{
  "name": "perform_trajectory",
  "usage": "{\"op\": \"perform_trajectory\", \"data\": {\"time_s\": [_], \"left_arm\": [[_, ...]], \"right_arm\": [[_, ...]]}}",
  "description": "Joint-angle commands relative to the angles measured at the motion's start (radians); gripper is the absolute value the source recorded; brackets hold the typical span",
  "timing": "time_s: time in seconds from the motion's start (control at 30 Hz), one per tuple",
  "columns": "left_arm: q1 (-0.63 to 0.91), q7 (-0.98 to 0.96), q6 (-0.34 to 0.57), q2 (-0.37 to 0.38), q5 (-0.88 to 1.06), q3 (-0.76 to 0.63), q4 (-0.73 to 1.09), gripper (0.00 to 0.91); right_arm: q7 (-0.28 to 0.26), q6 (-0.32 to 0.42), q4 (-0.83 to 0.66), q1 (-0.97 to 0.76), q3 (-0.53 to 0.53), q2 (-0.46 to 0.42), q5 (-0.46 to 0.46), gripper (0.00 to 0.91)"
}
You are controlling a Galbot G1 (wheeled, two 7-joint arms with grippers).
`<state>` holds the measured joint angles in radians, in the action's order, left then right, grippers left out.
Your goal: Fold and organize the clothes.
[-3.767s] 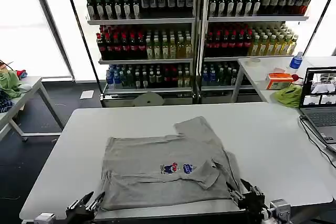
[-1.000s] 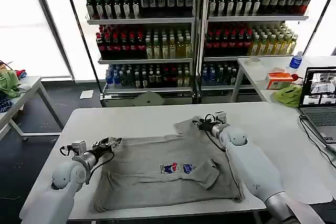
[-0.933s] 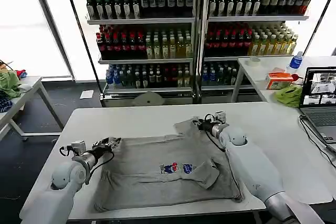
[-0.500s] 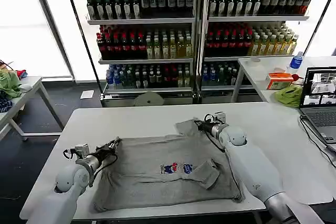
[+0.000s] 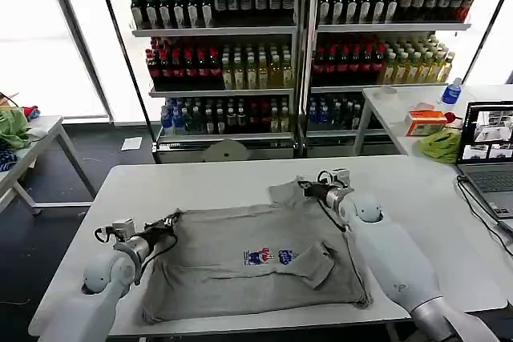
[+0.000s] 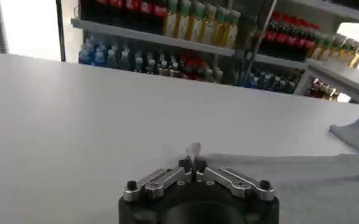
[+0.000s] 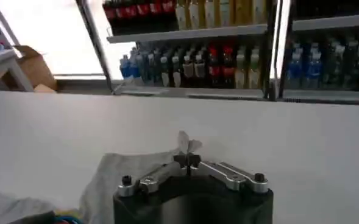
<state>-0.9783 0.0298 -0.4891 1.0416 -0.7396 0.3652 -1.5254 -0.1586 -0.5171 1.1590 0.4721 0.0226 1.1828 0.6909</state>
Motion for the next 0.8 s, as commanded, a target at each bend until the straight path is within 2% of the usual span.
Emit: {"op": "perform_trajectory", "data": {"time_s": [0.03, 0.5, 0.8], "left_arm": [[-0.064, -0.027, 0.022, -0.025, -0.042, 0.052, -0.135, 0.01], [-0.217, -0.089, 0.038, -0.049, -0.086, 0.142, -0.381, 0.01], [-0.358, -0.091, 0.047, -0.028, -0.078, 0.195, -0.509, 0.01]], "right_arm": [[0.015, -0.008, 0.199, 0.081, 0.047, -0.05, 0.107, 0.0], [0.077, -0.025, 0.549, 0.358, 0.211, -0.175, 0.22, 0.0], [0.109, -0.02, 0.751, 0.58, 0.333, -0.227, 0.26, 0.0]]}}
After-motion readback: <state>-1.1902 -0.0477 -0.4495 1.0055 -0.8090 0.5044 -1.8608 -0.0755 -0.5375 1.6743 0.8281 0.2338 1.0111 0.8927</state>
